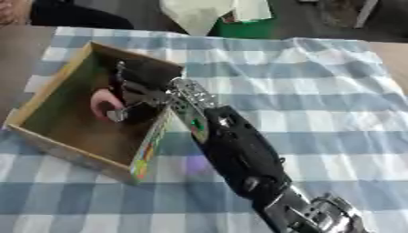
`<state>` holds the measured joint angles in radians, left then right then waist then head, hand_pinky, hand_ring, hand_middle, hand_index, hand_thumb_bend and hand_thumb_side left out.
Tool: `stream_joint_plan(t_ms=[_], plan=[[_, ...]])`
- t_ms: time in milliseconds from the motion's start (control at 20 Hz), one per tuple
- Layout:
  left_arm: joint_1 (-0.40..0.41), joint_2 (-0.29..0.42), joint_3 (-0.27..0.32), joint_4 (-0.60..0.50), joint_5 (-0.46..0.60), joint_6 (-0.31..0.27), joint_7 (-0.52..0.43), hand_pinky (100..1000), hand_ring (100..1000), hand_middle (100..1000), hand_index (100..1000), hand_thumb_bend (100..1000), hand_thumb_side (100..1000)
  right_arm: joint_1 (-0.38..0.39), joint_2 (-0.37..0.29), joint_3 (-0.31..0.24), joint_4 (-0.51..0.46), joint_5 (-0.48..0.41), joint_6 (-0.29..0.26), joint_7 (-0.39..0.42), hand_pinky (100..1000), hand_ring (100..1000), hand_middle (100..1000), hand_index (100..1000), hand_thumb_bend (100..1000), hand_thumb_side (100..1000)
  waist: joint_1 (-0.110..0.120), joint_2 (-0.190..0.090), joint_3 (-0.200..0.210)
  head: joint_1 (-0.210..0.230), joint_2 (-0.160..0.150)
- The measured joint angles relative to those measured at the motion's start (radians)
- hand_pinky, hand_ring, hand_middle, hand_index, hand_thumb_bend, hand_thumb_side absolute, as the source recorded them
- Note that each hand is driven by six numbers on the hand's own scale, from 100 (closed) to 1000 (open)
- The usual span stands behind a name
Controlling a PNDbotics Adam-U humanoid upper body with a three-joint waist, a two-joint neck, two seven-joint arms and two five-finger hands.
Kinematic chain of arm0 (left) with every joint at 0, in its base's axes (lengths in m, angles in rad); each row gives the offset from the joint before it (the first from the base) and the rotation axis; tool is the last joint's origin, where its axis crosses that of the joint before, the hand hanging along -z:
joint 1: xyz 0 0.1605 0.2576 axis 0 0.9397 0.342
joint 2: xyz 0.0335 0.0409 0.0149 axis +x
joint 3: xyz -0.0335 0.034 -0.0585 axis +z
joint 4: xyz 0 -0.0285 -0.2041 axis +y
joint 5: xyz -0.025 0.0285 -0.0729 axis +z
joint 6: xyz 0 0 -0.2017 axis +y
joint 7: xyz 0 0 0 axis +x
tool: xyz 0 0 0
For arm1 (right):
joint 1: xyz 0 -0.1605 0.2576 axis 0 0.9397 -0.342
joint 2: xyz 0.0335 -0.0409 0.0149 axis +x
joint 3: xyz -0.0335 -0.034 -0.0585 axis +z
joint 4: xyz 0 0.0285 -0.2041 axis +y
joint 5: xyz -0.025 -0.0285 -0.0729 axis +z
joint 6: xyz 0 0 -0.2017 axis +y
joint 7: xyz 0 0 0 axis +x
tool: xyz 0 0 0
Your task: Pick up objects on the table and place them in the box.
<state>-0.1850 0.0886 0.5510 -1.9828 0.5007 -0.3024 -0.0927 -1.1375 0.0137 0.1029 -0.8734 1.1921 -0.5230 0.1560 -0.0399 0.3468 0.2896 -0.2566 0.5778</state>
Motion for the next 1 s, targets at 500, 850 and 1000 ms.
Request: stream_joint_plan(t_ms=[500,850,1000], plan=[[0.000,0.000,0.000,0.000,0.000,0.006,-0.006,491,392,612,766,161,560,-0.001,0.000,0.003,-0.019,0.093,-0.007,0.088,783,834,742,869,100,591,0.001,0.004,0.000,0.000,-0.008],[0.000,0.000,0.000,0.000,0.000,0.009,-0.008,489,392,612,765,161,559,-0.002,0.000,0.002,-0.051,0.094,0.002,0.113,795,846,754,896,130,614,0.004,0.004,-0.001,0.000,-0.009],[0.000,0.000,-0.001,0.000,0.000,0.010,-0.009,489,392,612,765,161,559,-0.009,0.000,0.002,-0.075,0.063,0.010,0.110,799,840,747,891,142,639,0.006,0.002,-0.002,0.000,-0.014]])
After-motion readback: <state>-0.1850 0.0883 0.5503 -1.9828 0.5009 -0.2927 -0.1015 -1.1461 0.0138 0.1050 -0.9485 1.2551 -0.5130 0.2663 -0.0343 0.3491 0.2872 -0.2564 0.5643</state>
